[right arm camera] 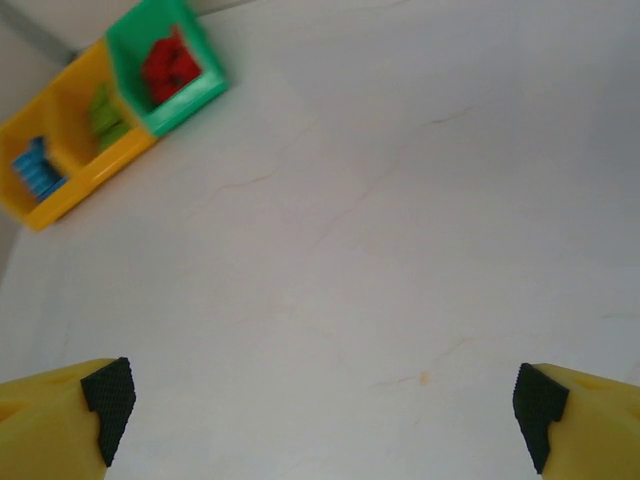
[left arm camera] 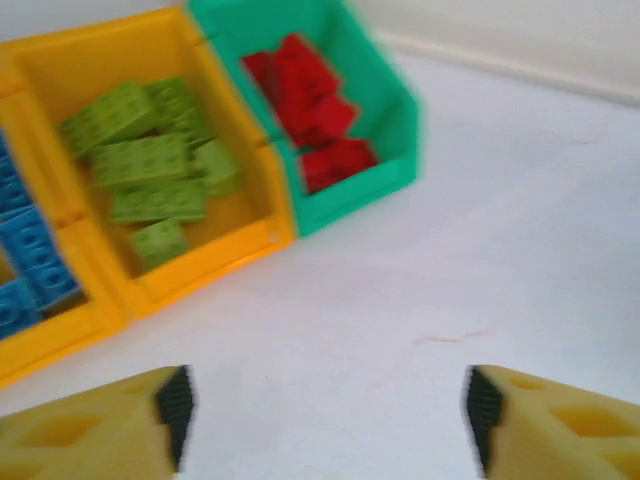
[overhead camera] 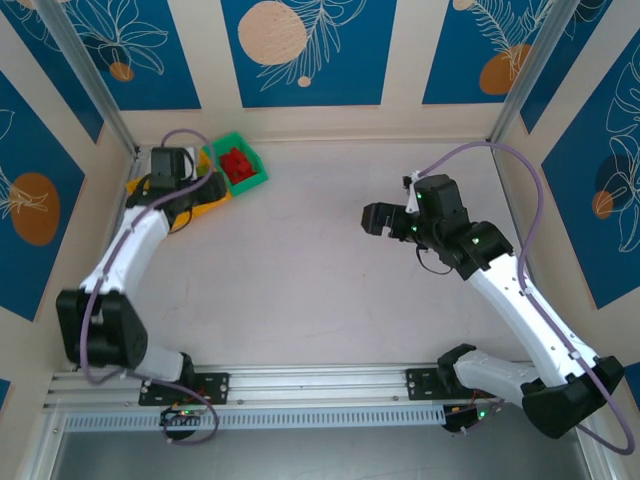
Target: Sort the legos into containers by color
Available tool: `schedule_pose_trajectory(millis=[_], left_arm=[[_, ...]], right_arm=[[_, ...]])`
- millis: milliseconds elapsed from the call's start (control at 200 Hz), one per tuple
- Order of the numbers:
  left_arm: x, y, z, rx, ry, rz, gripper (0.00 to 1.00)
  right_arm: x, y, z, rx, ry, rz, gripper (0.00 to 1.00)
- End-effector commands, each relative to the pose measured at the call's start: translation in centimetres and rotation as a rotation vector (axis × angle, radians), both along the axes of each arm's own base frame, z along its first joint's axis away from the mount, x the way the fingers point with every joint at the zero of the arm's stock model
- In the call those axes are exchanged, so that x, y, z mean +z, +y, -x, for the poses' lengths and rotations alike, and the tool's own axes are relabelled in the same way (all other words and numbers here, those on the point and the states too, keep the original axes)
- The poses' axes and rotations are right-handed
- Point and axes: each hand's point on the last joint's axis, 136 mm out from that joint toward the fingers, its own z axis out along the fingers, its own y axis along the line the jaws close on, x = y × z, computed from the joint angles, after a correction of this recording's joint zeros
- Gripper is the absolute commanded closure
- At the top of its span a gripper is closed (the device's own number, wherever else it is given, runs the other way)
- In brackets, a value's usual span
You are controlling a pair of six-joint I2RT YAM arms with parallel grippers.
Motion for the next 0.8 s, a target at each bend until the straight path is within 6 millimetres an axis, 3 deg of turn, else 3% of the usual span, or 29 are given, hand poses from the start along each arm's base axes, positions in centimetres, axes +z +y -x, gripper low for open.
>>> schedule_pose_trajectory(millis=[0,85,165,290,370,485,550,650,695,795], left_arm=[[-1.7,-2.2,2.2,-0.073,-0.028,-0.006,0.13],[-3.1,-1.7,3.8,-0.072,-0.075,-0.086,0.01],[-4.1,-1.1,4.4,-0.077,-0.166,-0.174,0.00],[-5.6,1.3,4.8,0.020,-0.232,-0.271,0.00],[-6.9,2.8,4.7,0.078,-0.201,-0.345,0.00],[-8.6,4.3,4.3,0.144,-0.211,-0.404,0.00],[-9.5,4.6,3.9,0.144,-0.226,-0.417,0.00],[-10.6,4.0,3.2,0.093,-0.269,-0.417,0.00],[-11.0,3.9,2.8,0.075,-0.288,-0.439,0.00],[-12.1,5.3,2.3,0.116,-0.326,-0.409,0.00]], right_arm=[[-2.6,-5.2,-2.8,-0.191,-0.041,0.055,0.01],[-5.8,-9.6,-4.0,-0.327,-0.045,0.130,0.01],[-8.8,-13.3,-4.6,-0.420,-0.070,0.249,0.00],[-12.5,-15.1,-5.6,-0.368,-0.148,0.423,0.00],[-14.5,-15.8,-6.4,-0.362,-0.178,0.418,0.00],[-15.4,-15.1,-7.9,-0.295,-0.294,0.326,0.00],[-14.7,-14.5,-9.2,-0.275,-0.370,0.263,0.00],[-16.4,-12.0,-10.7,-0.149,-0.423,0.219,0.01],[-16.7,-10.7,-10.2,-0.090,-0.439,0.238,0.00],[-16.8,-11.2,-10.3,-0.093,-0.414,0.215,0.00]])
